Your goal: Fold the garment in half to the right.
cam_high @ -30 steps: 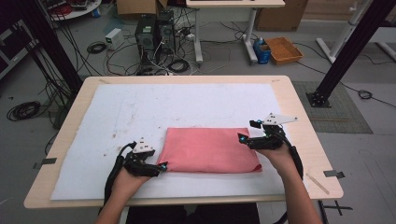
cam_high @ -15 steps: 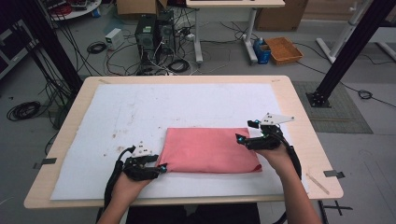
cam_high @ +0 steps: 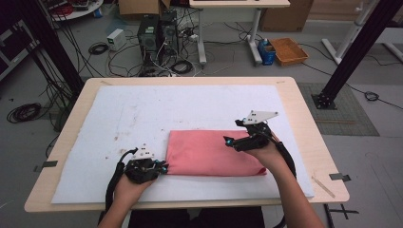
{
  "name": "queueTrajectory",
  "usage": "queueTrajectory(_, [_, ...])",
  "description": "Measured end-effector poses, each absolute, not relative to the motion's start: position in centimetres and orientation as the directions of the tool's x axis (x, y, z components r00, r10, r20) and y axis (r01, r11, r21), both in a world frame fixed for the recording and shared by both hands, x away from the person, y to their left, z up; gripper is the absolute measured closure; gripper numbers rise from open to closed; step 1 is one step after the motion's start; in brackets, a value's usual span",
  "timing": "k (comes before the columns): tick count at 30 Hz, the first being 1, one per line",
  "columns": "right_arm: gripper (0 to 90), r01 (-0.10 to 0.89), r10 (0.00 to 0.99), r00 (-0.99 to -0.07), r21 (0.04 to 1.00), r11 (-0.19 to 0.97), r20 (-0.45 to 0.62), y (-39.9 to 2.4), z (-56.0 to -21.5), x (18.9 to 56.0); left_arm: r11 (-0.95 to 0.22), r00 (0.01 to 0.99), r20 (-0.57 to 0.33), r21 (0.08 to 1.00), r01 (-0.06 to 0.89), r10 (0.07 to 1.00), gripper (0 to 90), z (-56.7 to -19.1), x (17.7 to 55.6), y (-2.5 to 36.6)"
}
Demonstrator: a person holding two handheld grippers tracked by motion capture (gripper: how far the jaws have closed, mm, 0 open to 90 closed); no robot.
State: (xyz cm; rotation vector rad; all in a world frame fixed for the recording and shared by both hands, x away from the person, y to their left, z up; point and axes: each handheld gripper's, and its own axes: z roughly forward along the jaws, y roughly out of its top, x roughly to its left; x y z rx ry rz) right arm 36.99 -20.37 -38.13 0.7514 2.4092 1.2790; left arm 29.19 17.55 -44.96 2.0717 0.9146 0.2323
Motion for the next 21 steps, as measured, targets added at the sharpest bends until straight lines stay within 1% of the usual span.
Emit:
queueTrajectory(3, [20.8,0.312,0.554,-0.833,0.818,0.483,-0.009,-19.0,-37.9,38.1,-0.376,0.726,-0.178,0.759,0.531,0.664,80.9,-44.8,29.7,17.9])
queueTrajectory(6, [20.8,0.331,0.540,-0.842,0.803,0.496,0.014,-17.7,-38.0,39.4,-0.338,0.736,-0.211,0.784,0.520,0.643,82.5,-44.5,29.9,18.2])
queueTrajectory(8, [20.8,0.332,0.535,-0.845,0.797,0.504,0.014,-16.5,-38.0,40.1,-0.305,0.737,-0.240,0.798,0.521,0.632,82.7,-44.3,30.0,18.5])
queueTrajectory(11, [20.8,0.327,0.516,-0.856,0.792,0.515,0.018,-14.4,-38.1,40.9,-0.282,0.742,-0.259,0.808,0.518,0.618,82.8,-44.2,30.1,18.8])
queueTrajectory(17, [20.8,0.328,0.469,-0.883,0.746,0.579,0.024,-9.4,-39.1,42.4,-0.286,0.747,-0.264,0.806,0.518,0.611,82.9,-44.4,30.1,18.8])
queueTrajectory(21, [20.8,0.354,0.458,-0.887,0.729,0.586,0.062,-6.7,-40.3,43.1,-0.302,0.744,-0.248,0.800,0.519,0.621,82.8,-44.5,29.9,18.6])
